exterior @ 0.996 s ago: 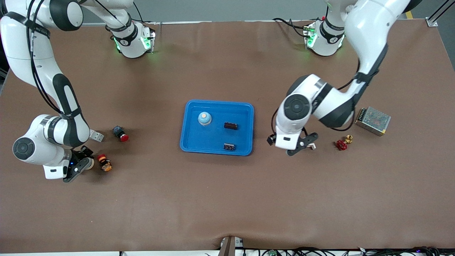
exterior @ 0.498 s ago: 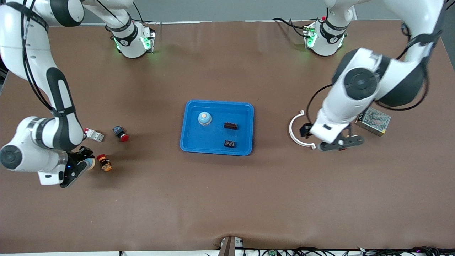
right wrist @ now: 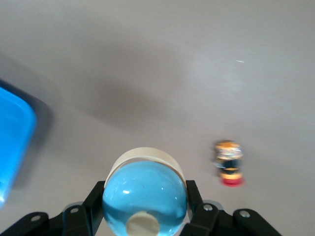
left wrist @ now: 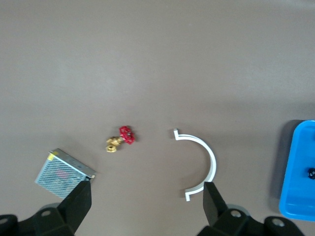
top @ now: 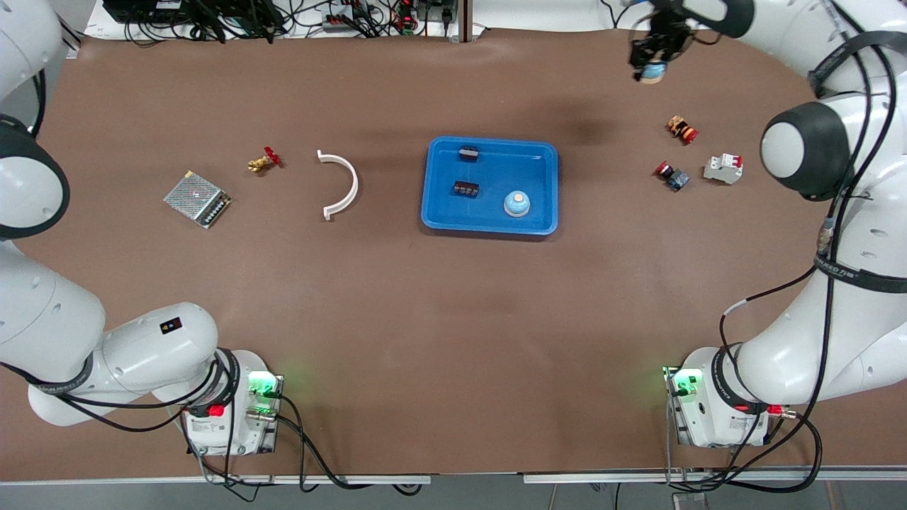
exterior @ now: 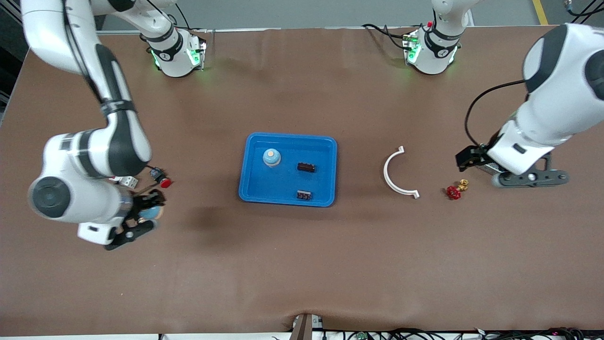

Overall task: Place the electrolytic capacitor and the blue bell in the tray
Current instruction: 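Carry the second bell into the tray with the right gripper and release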

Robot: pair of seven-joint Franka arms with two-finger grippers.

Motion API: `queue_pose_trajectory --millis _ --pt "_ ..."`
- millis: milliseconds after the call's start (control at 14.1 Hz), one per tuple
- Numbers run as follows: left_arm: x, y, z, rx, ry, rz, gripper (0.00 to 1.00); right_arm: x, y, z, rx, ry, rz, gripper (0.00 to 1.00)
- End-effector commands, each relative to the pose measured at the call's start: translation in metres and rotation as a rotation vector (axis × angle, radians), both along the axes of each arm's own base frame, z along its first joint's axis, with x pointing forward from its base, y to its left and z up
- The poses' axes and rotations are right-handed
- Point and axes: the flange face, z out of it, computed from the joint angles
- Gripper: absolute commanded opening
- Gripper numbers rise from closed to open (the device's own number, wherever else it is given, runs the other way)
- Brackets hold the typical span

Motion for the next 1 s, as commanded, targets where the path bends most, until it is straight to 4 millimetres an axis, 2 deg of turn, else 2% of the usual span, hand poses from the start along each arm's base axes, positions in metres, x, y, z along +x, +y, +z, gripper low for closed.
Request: queue_pose_trajectory --millis 0,142,285,498,569,641,712,925 --pt "-0.003 0.017 0.019 -0.008 0.007 -0.048 1.0 -0.016 0.068 0.0 0.027 0.009 -0.166 0.23" --pt "-0.002 0.047 0.032 -0.006 0.016 -0.079 1.0 -0.023 0.12 -0.005 0.03 -0.062 -0.303 0.23" --pt "-0.002 0.072 0.052 -0.007 0.013 -0.095 1.0 -0.036 0.155 -0.032 0.042 -0.093 -0.332 0.23" --pt "0.0 0.086 0.069 -0.003 -0.008 -0.073 1.0 -0.073 0.197 -0.083 0.04 -0.112 -0.368 0.23" --pt "0.0 0.085 0.071 -0.001 0.004 -0.082 1.0 -0.087 0.209 -0.099 0.039 -0.121 -0.369 0.23" --pt "0.0 0.094 0.07 0.003 0.028 -0.083 1.0 -0.097 0.215 -0.112 0.035 -0.122 -0.361 0.23" --pt "-0.002 0.096 0.074 -0.004 0.036 -0.091 1.0 -0.106 0.215 -0.122 0.027 -0.115 -0.357 0.23" --pt "-0.017 0.098 0.101 -0.027 0.005 -0.108 1.0 -0.131 0.229 -0.139 0.001 -0.083 -0.319 0.23"
